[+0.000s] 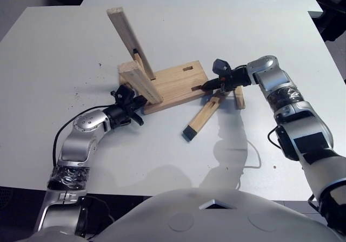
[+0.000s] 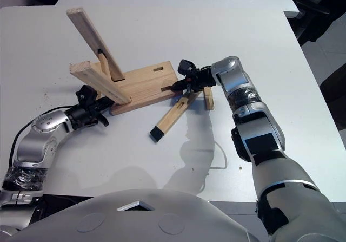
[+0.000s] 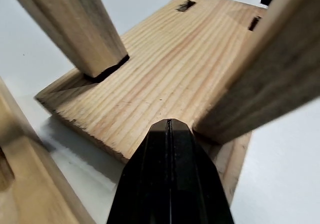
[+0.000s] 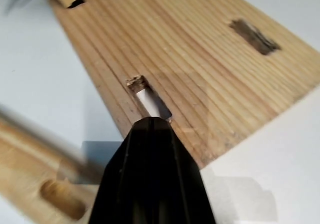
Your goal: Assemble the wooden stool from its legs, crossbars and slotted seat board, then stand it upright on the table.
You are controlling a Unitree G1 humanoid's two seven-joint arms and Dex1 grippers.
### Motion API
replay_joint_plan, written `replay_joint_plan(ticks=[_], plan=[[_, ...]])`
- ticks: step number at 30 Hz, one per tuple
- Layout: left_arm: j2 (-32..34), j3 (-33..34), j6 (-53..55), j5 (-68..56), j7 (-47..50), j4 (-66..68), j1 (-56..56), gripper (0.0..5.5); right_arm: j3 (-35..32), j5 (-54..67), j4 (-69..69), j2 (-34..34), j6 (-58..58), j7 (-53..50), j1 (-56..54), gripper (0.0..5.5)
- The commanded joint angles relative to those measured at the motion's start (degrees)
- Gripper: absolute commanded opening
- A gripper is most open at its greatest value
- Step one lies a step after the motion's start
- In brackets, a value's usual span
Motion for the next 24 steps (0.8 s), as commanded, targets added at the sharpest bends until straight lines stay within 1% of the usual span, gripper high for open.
replay_joint_plan(ticks=[1, 7, 15, 17, 19, 22, 24], plan=[[0.14, -0.26, -0.17, 1.65, 0.11, 2.53, -0.43, 0.0, 2.83, -1.62, -4.55, -1.76, 4.4, 2.2, 5.39, 0.02], [-1.01, -1.5, -3.84, 3.51, -0.24, 11.17, -6.63, 0.0, 2.86, 1.33, -15.8, -2.53, 10.4, 3.92, 8.56, 0.02], [-5.11, -2.29, -9.78, 5.68, 0.16, 24.53, -18.14, 0.0, 2.75, 4.28, -22.22, -1.41, 15.36, 3.37, 9.42, 0.02], [-5.42, 0.36, -11.1, 4.94, 1.66, 25.16, -19.77, 0.0, 0.73, 5.4, -22.52, -1.45, 15.49, 1.6, 8.8, 0.02], [-4.66, 5.8, -9.59, 1.73, 3.98, 22.0, -19.68, 0.0, -2.88, 6.97, -21.37, -1.36, 15.32, -1.28, 6.51, 0.02], [-1.91, 12.84, -2.97, -3.15, 5.56, 11.49, -14.12, 0.0, -7.14, 7.33, -15.26, -1.02, 10.66, -7.27, 2.35, 0.02], [0.29, 15.56, 3.02, -6.8, 4.57, 1.56, -7.76, 0.0, -8.97, 6.5, -8.41, -0.08, 5.61, -11.77, -0.4, 0.02]])
